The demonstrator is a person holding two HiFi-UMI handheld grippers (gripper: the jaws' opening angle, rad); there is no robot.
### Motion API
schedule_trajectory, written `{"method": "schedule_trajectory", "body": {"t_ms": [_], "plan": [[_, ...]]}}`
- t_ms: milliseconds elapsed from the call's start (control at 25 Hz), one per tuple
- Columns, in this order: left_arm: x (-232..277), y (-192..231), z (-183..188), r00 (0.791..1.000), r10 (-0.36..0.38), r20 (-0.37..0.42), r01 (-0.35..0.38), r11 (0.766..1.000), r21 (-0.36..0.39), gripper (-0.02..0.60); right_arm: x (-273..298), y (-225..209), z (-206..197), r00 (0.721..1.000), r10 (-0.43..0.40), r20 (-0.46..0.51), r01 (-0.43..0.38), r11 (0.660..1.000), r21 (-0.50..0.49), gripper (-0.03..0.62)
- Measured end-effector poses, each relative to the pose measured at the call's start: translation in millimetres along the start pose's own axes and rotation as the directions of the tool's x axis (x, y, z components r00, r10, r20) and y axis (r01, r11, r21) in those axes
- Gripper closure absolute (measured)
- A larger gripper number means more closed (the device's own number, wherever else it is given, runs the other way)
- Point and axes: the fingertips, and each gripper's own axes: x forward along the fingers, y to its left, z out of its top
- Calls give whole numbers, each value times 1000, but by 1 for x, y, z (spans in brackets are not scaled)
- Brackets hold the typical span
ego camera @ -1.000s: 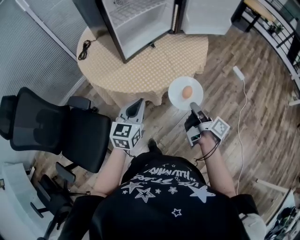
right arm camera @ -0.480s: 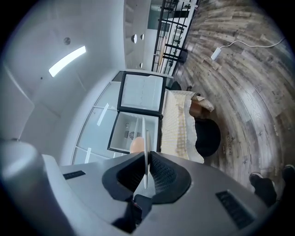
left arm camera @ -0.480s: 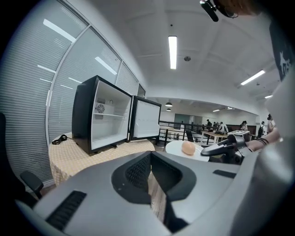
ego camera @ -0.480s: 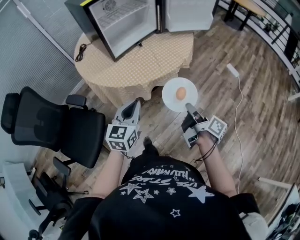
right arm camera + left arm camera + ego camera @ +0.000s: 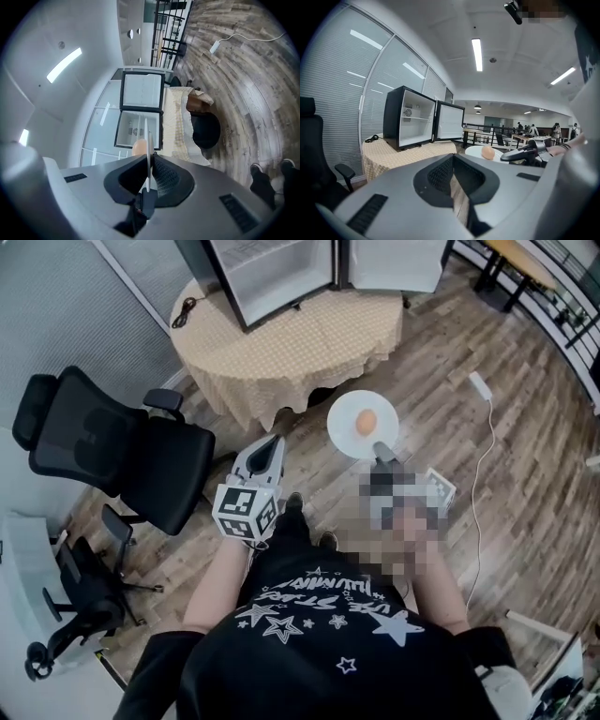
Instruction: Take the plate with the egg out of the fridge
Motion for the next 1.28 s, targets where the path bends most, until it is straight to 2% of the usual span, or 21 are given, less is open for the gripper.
{"method": "schedule_trajectory", "body": {"t_ms": [280,600,880,1080,1280], "plan": [[-22,-13,-10,1000,18,-23,-18,1000,8,575,-11,2,-15,999,25,-23,-24,999,23,556],[-32,-16,-16,1000,-1,-2,1,1000,-14,575,-19,4,-30,1000,16,-24,-16,1000,4,556],[-76,-2,-24,1000,-16,7,16,1000,-23,575,-30,12,-77,1000,-9,-14,9,1000,-17,556],[-111,13,-36,1000,-10,-6,10,998,-56,575,-41,25,-113,1000,8,-13,-8,1000,-22,556],[-140,15,-38,1000,-27,2,27,999,-43,575,-60,29,-143,1000,6,2,-6,1000,-26,556]]}}
